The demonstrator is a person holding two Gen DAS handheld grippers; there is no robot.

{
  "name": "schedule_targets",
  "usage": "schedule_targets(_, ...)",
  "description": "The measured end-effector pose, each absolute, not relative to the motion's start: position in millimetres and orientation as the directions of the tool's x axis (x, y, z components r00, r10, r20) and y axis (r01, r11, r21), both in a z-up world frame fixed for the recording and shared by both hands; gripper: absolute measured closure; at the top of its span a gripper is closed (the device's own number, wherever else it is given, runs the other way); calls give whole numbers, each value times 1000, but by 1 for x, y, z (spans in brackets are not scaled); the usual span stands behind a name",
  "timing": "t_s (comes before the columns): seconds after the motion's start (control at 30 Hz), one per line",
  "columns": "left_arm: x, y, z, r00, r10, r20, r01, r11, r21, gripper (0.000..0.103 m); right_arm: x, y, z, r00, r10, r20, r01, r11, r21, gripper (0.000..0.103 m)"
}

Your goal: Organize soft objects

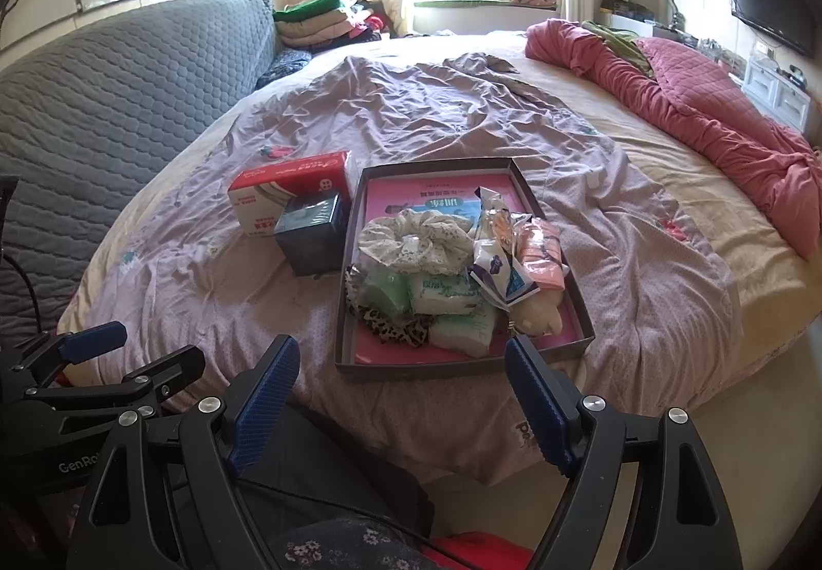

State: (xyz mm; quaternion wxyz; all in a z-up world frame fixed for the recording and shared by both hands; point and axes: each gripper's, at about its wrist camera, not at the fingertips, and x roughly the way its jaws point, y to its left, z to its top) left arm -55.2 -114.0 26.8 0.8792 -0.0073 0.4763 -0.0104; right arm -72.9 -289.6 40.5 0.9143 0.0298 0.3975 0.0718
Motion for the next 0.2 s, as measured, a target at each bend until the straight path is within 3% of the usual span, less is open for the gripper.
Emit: schedule_targets(0.2, -54, -111, 24, 549, -55, -834, 25, 998, -50, 18, -73, -290, 39, 669, 161, -726, -108, 987, 120, 20)
